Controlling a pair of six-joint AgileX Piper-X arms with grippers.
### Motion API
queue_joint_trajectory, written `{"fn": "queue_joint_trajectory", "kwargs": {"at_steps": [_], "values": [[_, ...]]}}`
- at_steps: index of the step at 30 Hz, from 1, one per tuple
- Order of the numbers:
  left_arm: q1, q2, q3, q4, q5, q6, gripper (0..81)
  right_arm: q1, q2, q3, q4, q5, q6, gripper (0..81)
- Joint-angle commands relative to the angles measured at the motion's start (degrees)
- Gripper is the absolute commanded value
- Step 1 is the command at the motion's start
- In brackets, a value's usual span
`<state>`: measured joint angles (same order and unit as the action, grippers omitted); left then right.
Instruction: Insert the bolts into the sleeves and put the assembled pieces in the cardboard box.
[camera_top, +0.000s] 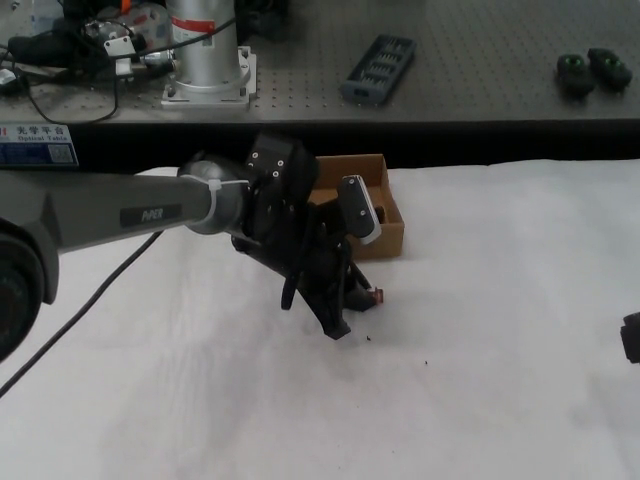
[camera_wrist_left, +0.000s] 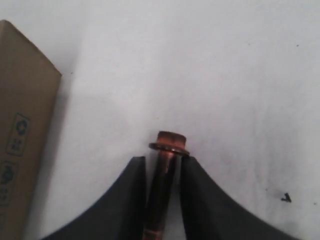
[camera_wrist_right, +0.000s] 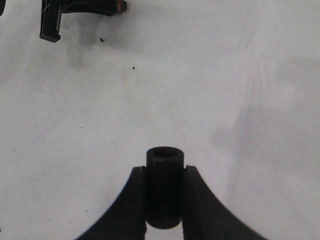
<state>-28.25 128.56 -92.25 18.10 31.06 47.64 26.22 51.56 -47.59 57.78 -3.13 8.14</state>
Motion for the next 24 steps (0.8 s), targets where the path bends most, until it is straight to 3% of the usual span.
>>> {"fn": "queue_joint_trajectory", "kwargs": {"at_steps": [1,5,16,24], "values": [[-0.3,1.21,-0.7,0.81,0.68,-0.49,5.6,-0.33,0.07,0.14,-0.71,-0.49,-0.44,3.2],[-0.3,1.21,-0.83,2.94,0.08,-0.49,0.0,-0.33,0.07,0.14,-0.71,-0.49,-0.44,3.2],[-1.32,0.05,-6.79,13.36,-4.04,-1.03,0.7,-0.28,0.07,0.02,-0.71,-0.49,-0.44,3.2],[-2.11,-5.9,-10.9,21.11,-5.25,-12.08,0.7,-0.28,0.07,0.02,-0.71,-2.18,-0.57,3.2]]}}
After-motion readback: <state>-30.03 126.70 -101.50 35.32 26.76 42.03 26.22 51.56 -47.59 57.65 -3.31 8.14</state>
